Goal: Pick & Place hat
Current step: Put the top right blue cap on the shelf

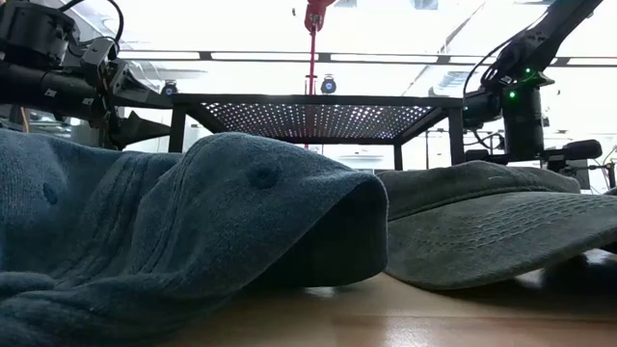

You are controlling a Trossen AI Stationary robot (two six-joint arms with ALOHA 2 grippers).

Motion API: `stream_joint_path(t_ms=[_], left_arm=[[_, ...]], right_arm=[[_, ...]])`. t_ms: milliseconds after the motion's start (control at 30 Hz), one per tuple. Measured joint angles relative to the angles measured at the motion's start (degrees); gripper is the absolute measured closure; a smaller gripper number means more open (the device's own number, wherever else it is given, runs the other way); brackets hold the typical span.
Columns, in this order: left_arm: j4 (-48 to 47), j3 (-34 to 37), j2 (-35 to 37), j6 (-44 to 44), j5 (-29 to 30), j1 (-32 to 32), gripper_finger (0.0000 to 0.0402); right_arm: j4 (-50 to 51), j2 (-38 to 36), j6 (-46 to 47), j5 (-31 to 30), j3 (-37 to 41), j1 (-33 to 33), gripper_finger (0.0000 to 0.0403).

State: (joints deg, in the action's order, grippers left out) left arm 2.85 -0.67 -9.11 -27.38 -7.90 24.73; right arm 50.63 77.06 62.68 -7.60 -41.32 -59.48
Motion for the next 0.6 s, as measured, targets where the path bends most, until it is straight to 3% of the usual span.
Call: stream_joint_path(t_ms=[500,600], left_arm=[[0.0,0.0,0.0,0.0,0.0,-0.01,0.0136],[0.0,0.0,-0.02,0.0,0.0,0.0,0.0136]], right_arm=[[2.16,0.0,-10.21,2.6,0.0,1.05,0.0382],[2.75,-0.37,-12.21,3.27,0.0,1.39,0.0391]])
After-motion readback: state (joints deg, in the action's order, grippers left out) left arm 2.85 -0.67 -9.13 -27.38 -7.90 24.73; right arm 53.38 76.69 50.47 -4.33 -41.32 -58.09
